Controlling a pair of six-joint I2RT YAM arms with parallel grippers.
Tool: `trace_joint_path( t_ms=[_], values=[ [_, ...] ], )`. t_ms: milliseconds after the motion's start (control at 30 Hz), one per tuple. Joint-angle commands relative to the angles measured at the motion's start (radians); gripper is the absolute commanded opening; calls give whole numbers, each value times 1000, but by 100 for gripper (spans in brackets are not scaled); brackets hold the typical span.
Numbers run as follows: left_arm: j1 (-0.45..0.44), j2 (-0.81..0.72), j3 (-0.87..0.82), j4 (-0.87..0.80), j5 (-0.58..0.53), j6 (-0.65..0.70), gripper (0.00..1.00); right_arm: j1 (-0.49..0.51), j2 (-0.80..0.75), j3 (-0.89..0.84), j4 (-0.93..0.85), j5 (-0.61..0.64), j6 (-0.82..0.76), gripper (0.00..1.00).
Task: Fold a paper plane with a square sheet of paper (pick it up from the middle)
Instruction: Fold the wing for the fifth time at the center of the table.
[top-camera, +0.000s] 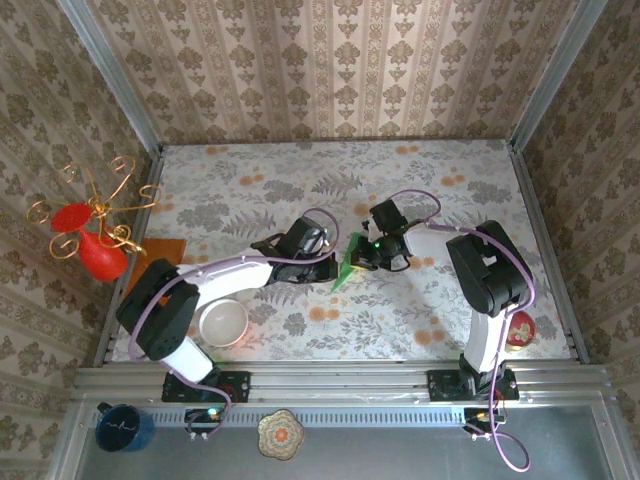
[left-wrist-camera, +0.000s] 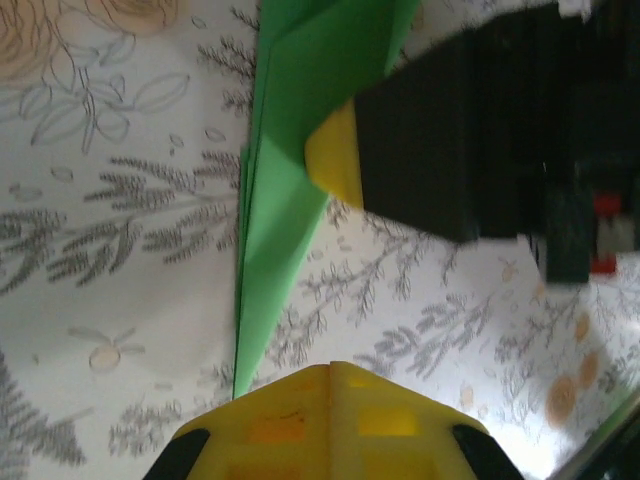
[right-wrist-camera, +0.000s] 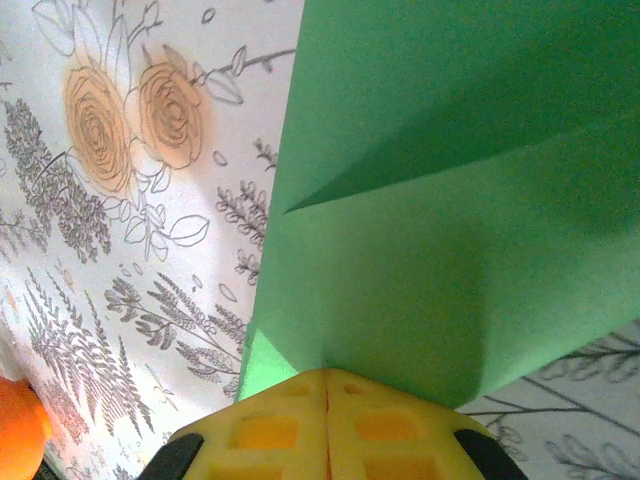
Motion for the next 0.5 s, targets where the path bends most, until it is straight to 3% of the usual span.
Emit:
trace_joint_path(
  t_ms=[0,467],
  values=[
    [10,85,28,56,33,-26,0,27,-6,-34,-24,2,42,9],
    [9,223,60,-6,-3,-54,0,7,-43,6,-37,-11,16,10]
  ],
)
